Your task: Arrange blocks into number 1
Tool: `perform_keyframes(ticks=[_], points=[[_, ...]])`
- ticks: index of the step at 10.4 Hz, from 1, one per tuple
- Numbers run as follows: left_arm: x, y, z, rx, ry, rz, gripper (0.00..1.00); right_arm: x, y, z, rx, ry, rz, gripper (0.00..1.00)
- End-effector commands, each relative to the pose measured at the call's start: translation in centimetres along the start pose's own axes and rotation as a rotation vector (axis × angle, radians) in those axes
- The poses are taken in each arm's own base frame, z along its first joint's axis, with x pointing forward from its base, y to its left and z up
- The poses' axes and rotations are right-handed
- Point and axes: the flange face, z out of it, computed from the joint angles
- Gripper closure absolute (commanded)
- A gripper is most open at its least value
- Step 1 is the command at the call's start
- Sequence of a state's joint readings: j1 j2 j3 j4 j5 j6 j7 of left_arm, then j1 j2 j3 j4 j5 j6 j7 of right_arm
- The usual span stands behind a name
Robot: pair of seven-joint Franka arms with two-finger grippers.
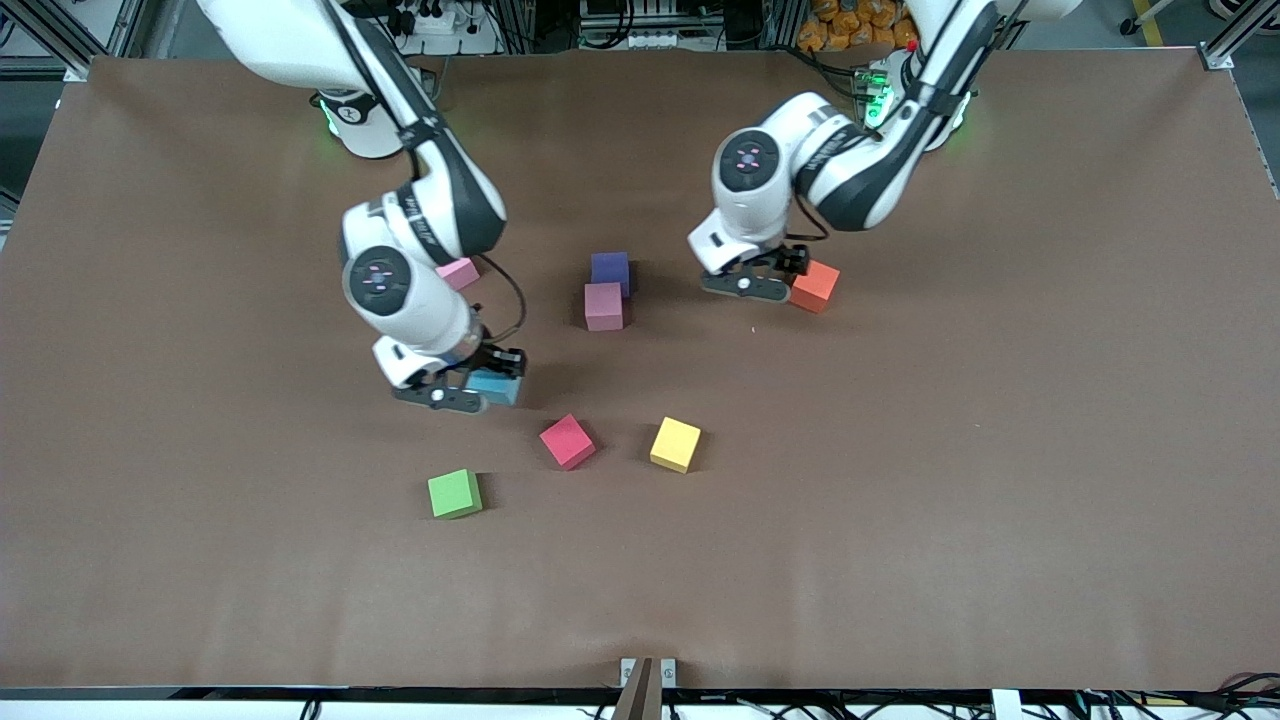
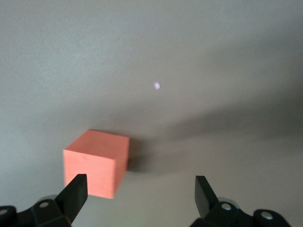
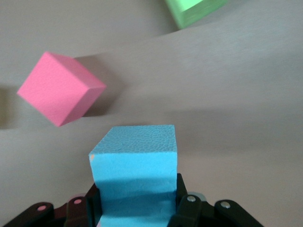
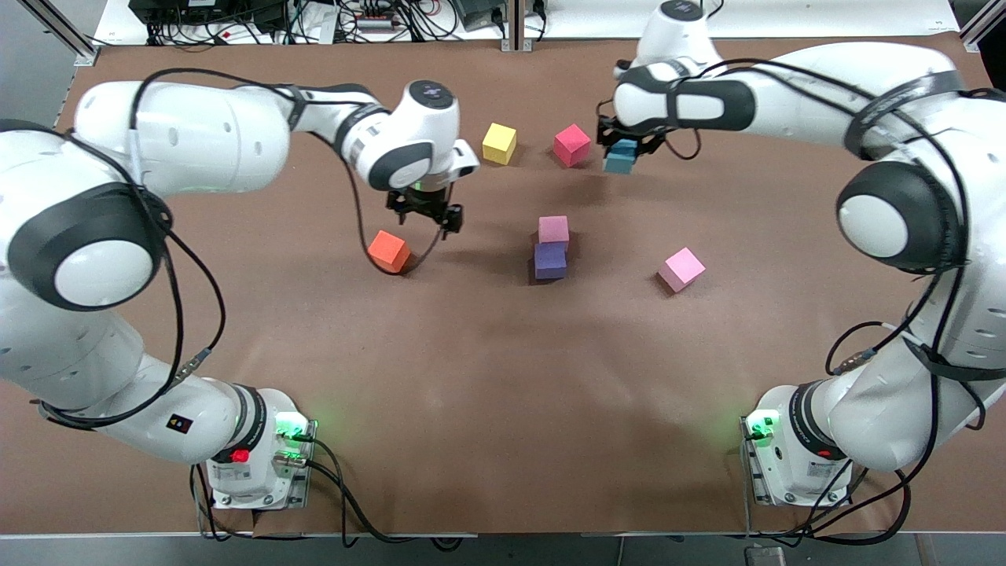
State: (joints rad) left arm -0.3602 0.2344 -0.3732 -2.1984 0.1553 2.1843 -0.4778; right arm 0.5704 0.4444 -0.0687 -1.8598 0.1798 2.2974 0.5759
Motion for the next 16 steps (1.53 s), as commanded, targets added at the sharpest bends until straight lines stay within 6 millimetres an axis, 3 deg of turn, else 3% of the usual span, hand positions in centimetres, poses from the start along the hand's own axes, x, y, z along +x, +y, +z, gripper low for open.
perform_keyframes(ticks=[1,3,6,10,13,14,15,16], points=[[-0.6,-4.1,1.2,-0.053,-0.012,0.098,0.0,-1.2,-5.0,1.6,0.005,0.005,-0.009,0.4],[0.1,-5.3,1.9,-0.082,-0.005,0.091,0.0,-2.6,-7.9,3.0,-0.002,0.008,-0.028,0.4],[1.2,-4.8,0.9,-0.135,0.008,0.058,0.0,-5.8,-10.5,4.6,-0.022,-0.011,-0.086,0.4],[0.2,-5.4,3.0,-0.095,-0.022,0.129,0.0,-9.5,-11.8,6.5,-0.045,-0.055,-0.135,0.4],[0.6,-6.6,3.9,-0.089,-0.034,0.148,0.0,-11.0,-12.4,7.2,-0.054,-0.07,-0.137,0.4],[0.6,-6.7,4.2,-0.083,-0.038,0.154,0.0,-11.1,-12.4,7.2,-0.056,-0.071,-0.138,0.27],[0.7,-6.9,4.5,-0.084,-0.043,0.151,0.0,-11.0,-12.4,7.1,-0.058,-0.071,-0.141,0.0],[0.7,-7.0,5.1,-0.087,-0.056,0.149,0.0,-10.6,-12.2,6.6,-0.052,-0.065,-0.135,0.0]])
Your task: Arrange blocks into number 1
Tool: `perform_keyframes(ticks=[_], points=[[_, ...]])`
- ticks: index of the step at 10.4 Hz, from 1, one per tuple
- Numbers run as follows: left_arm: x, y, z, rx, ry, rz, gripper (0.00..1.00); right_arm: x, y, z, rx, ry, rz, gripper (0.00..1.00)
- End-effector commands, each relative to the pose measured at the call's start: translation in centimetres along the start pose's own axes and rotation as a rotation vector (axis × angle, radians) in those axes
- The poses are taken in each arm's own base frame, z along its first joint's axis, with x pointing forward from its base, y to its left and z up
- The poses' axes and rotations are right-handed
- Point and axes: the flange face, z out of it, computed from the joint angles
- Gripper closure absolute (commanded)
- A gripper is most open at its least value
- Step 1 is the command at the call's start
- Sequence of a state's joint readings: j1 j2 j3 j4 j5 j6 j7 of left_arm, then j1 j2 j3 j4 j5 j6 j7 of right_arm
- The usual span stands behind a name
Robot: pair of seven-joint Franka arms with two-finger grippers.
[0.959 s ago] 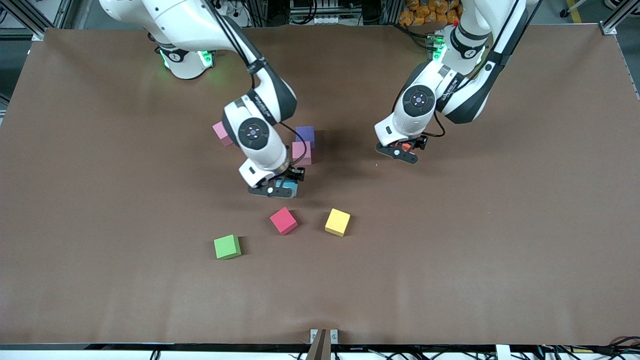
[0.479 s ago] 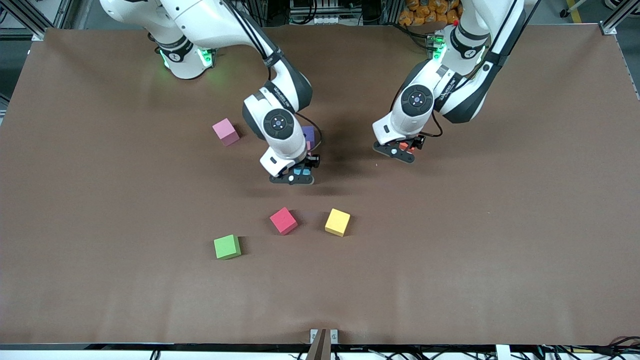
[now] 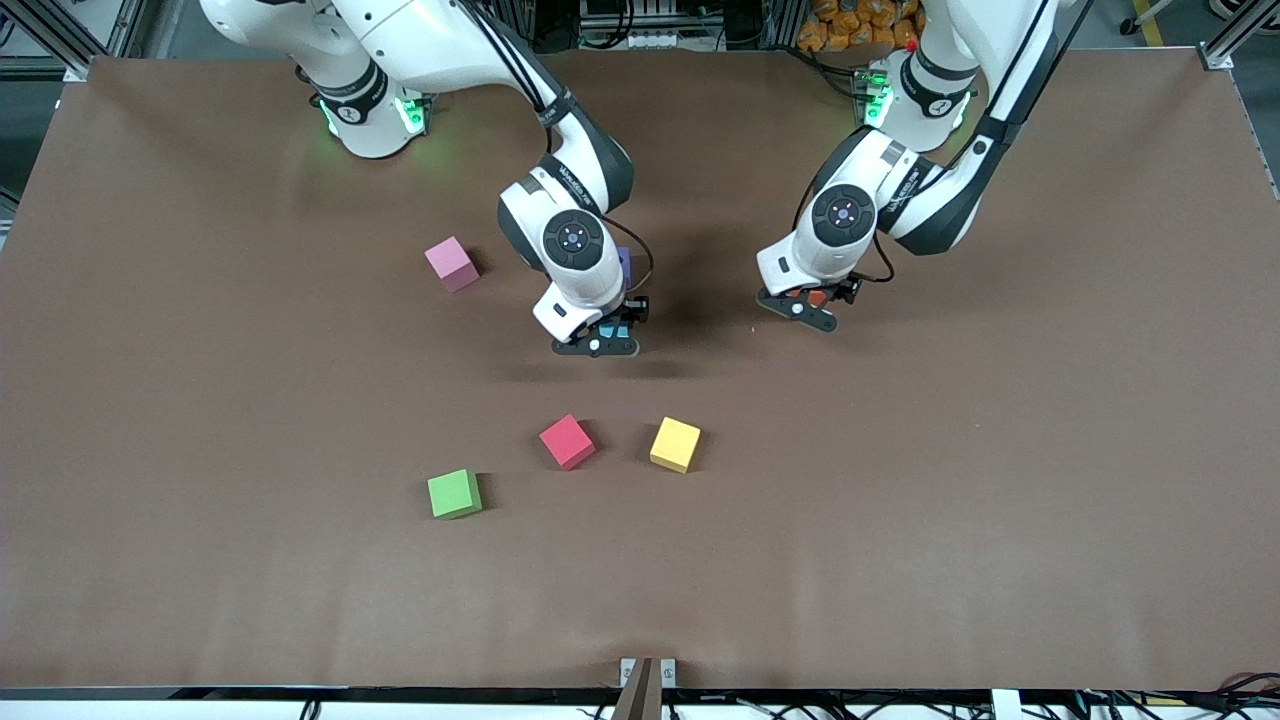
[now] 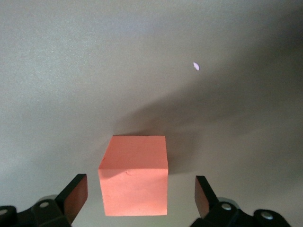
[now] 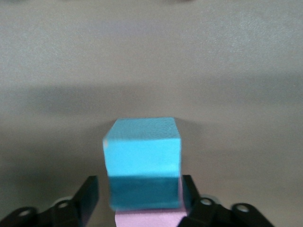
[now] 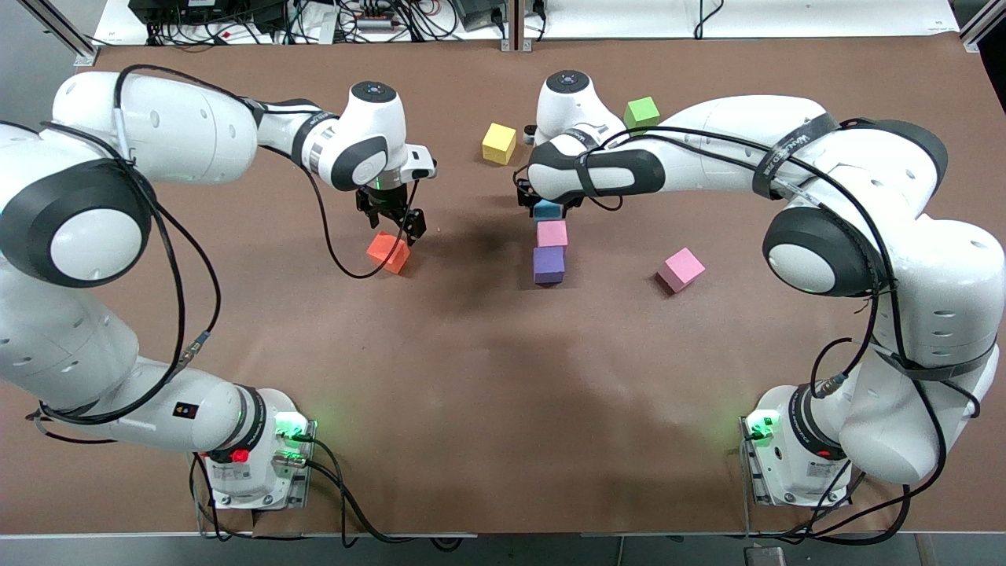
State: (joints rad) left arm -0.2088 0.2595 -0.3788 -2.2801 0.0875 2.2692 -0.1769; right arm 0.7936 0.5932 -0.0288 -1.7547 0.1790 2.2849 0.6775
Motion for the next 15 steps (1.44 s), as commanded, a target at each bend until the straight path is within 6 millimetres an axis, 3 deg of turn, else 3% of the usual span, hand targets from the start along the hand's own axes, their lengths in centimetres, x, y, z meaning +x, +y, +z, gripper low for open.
perform_keyframes(ticks=[1,2,4,7,8,9,11,13,15], points=[[0.1,-0.3,1.4,0.005,-0.022,0.023,0.0,1.3,1.4,-2.1,0.014,0.009,0.043,0.0],[0.1,-0.3,2.0,0.015,-0.032,0.035,0.0,3.2,3.4,-4.2,0.036,0.023,0.086,0.0],[0.4,-0.6,2.9,0.013,-0.043,0.038,0.0,7.0,6.8,-6.3,0.064,0.055,0.152,0.0],[0.5,-0.8,4.0,0.002,-0.058,0.033,0.0,13.4,15.4,-8.2,0.051,0.11,0.115,0.0],[0.5,-1.0,4.0,0.001,-0.058,0.028,0.6,14.9,17.2,-8.5,0.047,0.124,0.075,0.0],[0.5,-1.5,4.1,-0.002,-0.061,0.018,1.0,16.5,18.7,-8.9,0.042,0.146,0.044,0.0],[0.6,-1.8,4.0,-0.002,-0.059,-0.006,1.0,19.1,20.3,-9.2,0.03,0.178,-0.034,0.0],[0.7,-0.8,3.3,0.007,-0.048,-0.076,1.0,21.0,23.4,-7.9,-0.014,0.192,-0.156,0.0],[1.0,3.1,1.8,-0.002,-0.024,-0.144,1.0,22.3,25.9,-7.1,-0.025,0.218,-0.231,0.0]])
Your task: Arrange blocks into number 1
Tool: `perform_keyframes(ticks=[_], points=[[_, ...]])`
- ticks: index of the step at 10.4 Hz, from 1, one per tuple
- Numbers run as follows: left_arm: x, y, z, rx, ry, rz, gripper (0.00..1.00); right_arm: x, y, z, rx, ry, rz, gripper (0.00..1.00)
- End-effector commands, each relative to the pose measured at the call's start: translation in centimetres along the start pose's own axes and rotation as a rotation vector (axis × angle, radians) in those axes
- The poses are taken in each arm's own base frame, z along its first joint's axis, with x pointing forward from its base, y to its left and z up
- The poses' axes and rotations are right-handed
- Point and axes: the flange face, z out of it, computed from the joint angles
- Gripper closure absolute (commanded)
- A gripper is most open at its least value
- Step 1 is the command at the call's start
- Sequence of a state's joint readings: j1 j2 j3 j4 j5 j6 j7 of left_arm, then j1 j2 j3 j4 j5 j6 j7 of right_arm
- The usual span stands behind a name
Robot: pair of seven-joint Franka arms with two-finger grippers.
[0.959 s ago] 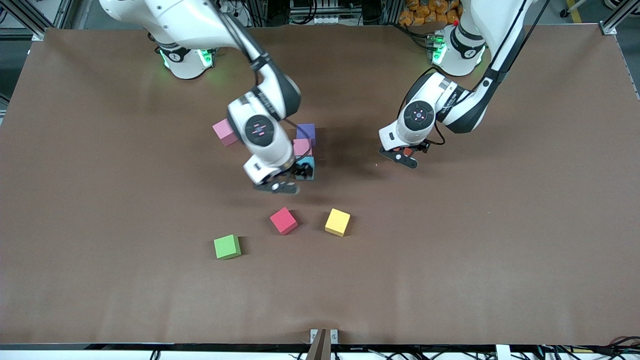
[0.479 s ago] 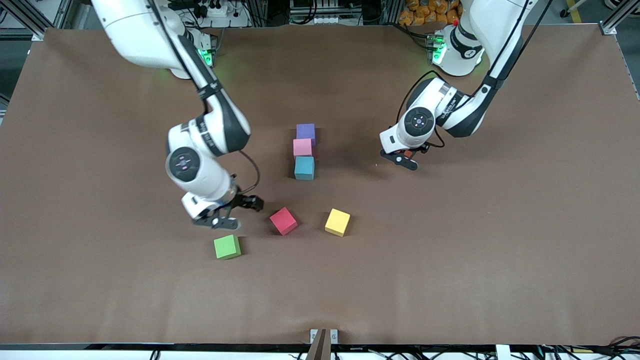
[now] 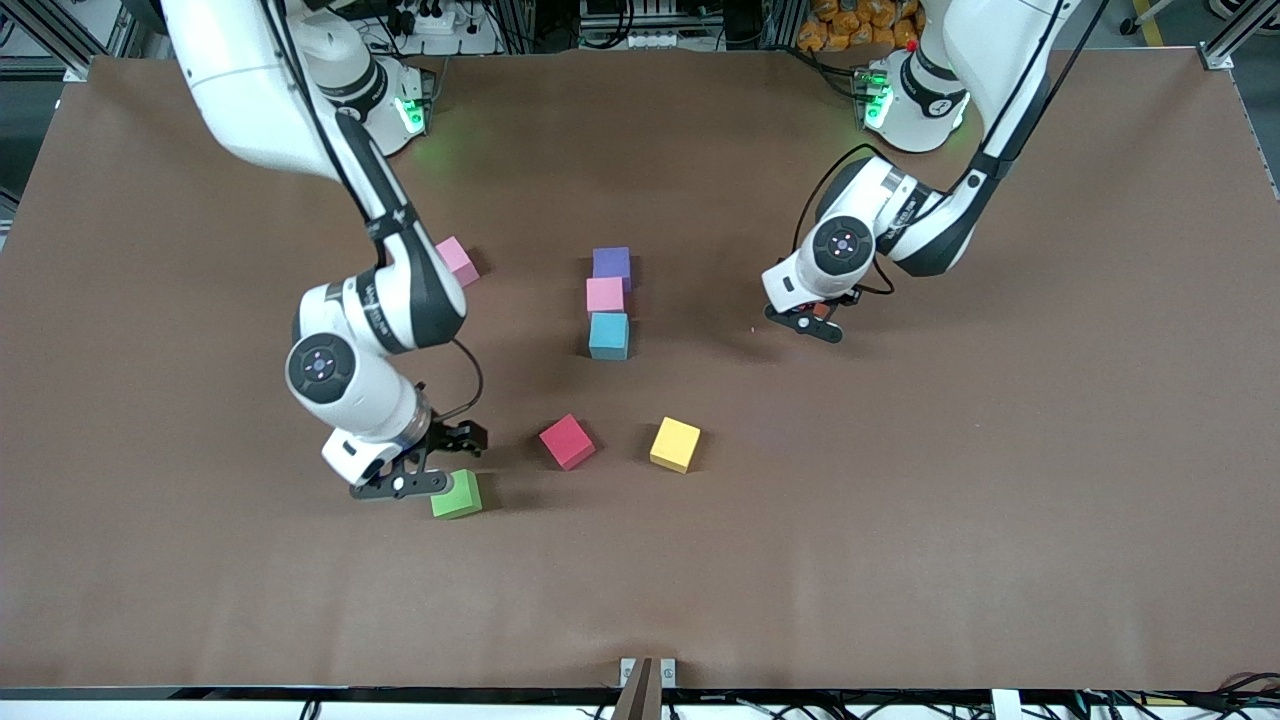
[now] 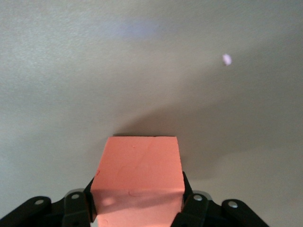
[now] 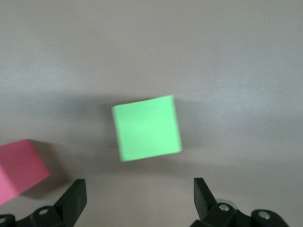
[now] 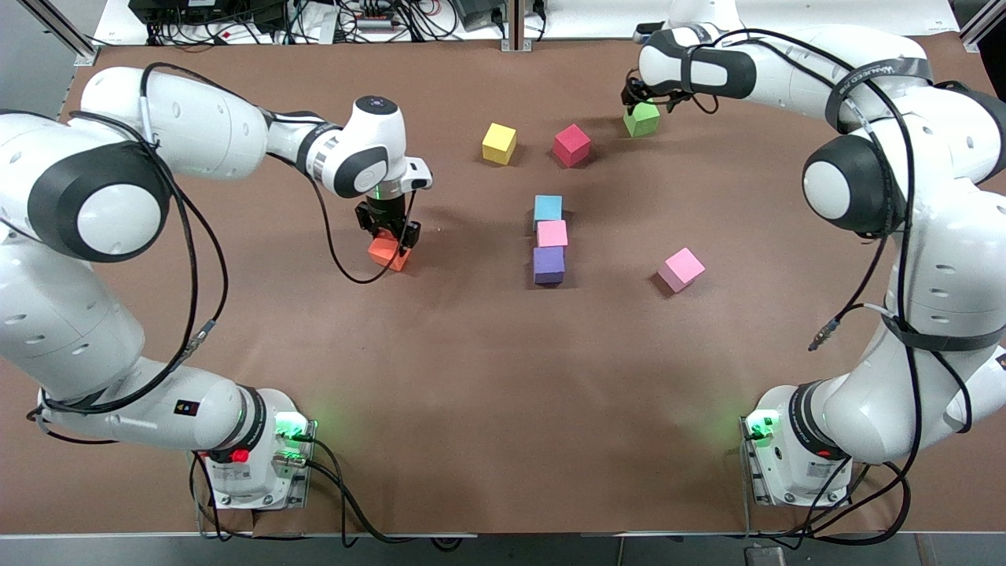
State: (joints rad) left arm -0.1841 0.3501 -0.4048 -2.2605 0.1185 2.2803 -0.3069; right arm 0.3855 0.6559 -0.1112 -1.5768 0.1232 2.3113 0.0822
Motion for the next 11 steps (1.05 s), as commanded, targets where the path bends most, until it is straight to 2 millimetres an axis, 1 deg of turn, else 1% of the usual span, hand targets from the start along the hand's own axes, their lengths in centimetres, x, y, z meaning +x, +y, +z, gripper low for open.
perform_keyframes(ticks=[1,3,4,6,7,9,10,11], points=[[-0.4,4.9,-2.3,0.006,0.022,-0.07,1.0,1.9,2.0,0.7,-0.017,0.05,-0.067,0.0],[-1.8,10.1,-3.7,-0.024,-0.001,-0.112,1.0,2.7,1.9,1.1,-0.016,0.065,-0.065,0.0],[-2.5,13.3,-4.3,-0.05,-0.015,-0.131,1.0,2.9,1.7,1.7,-0.013,0.065,-0.062,0.0],[-3.6,19.9,-4.8,-0.087,-0.066,-0.19,1.0,2.9,1.6,2.6,-0.014,0.071,-0.059,0.0],[-3.4,22.7,-4.7,-0.105,-0.086,-0.227,1.0,2.9,1.4,2.9,-0.009,0.074,-0.057,0.0],[-2.6,27.2,-4.0,-0.135,-0.119,-0.293,1.0,3.0,1.2,2.8,-0.002,0.081,-0.054,0.0],[-1.9,28.9,-3.5,-0.153,-0.136,-0.319,1.0,3.0,1.2,2.8,-0.002,0.082,-0.054,0.0],[-1.4,30.4,-3.6,-0.173,-0.142,-0.335,1.0,2.9,0.9,2.9,-0.002,0.08,-0.057,0.0]])
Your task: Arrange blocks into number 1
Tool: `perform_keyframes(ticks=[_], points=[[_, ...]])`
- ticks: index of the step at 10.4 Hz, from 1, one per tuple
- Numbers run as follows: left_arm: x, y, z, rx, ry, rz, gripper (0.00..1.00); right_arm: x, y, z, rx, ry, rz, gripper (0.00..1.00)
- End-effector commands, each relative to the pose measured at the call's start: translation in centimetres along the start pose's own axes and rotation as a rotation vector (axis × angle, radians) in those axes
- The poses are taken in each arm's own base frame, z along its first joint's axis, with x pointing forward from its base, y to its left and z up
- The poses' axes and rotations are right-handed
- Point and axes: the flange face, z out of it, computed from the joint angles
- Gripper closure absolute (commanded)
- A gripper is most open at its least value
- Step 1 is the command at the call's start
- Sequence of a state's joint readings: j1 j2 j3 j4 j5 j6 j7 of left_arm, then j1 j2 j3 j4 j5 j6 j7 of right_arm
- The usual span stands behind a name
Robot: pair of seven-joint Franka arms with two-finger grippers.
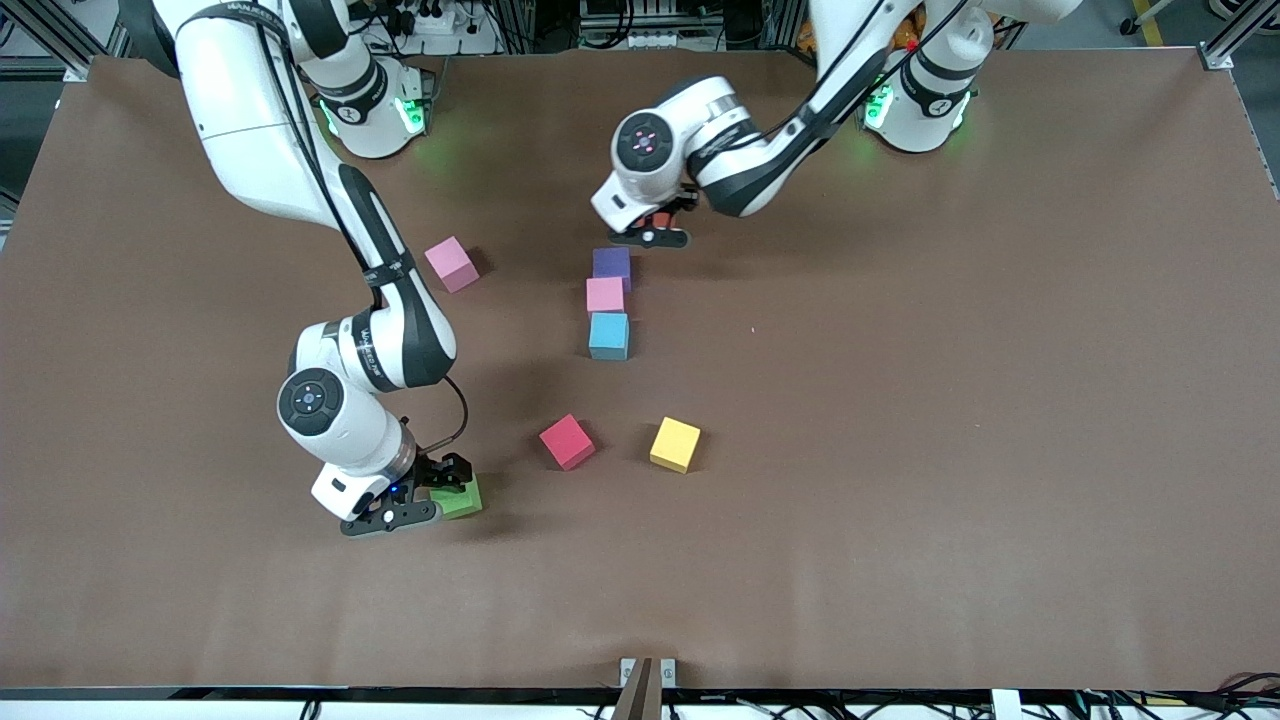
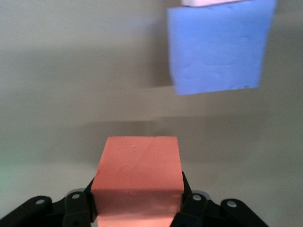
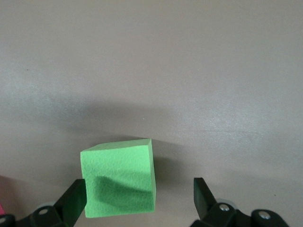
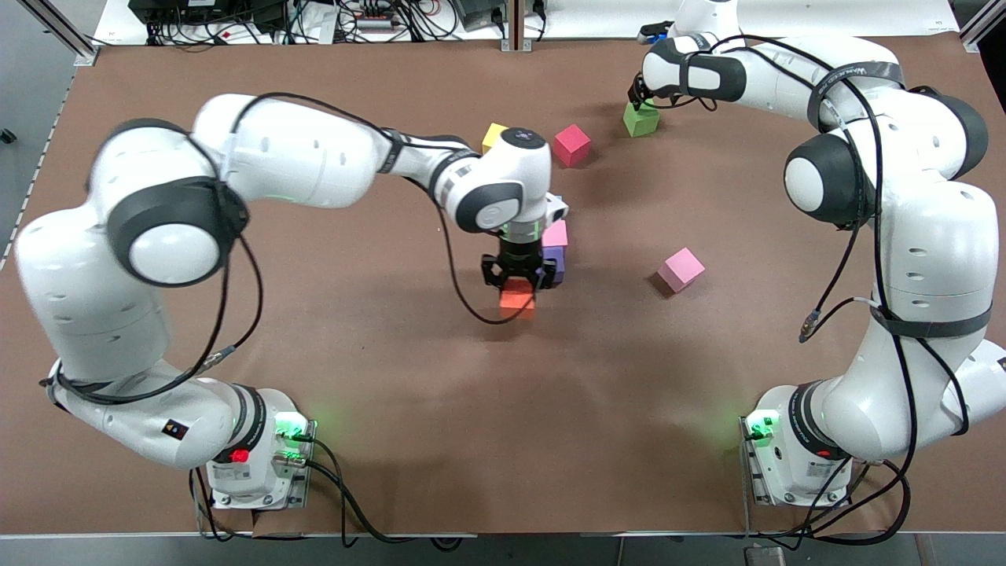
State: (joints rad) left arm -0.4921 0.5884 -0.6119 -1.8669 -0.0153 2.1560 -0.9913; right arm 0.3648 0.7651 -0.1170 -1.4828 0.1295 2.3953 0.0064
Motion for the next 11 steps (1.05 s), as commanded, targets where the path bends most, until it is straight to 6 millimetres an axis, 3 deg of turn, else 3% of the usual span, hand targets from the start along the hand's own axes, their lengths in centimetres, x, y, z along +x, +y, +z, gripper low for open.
perform_keyframes(ticks=[1,3,5,7,10,11], points=[[1.5,3.6,0.2,-0.047,-0.051,-0.048,1.0,0.4,-0.6,0.5,0.006,0.004,-0.003,0.0],[1.4,5.1,0.5,-0.063,-0.06,-0.05,1.0,0.5,-1.4,0.9,0.008,0.008,-0.007,0.0],[2.0,4.9,1.0,-0.059,-0.064,-0.062,1.0,0.7,-1.9,1.0,0.007,0.013,-0.013,0.0],[3.8,4.4,0.6,-0.062,-0.04,-0.083,1.0,0.4,-1.9,2.2,0.004,0.0,-0.016,0.0],[4.8,4.4,0.0,-0.062,-0.008,-0.084,1.0,0.2,-2.0,3.5,-0.002,0.028,-0.027,0.0],[5.0,4.6,0.3,-0.049,0.014,-0.083,1.0,0.2,-1.4,3.5,-0.009,0.03,-0.021,0.13]])
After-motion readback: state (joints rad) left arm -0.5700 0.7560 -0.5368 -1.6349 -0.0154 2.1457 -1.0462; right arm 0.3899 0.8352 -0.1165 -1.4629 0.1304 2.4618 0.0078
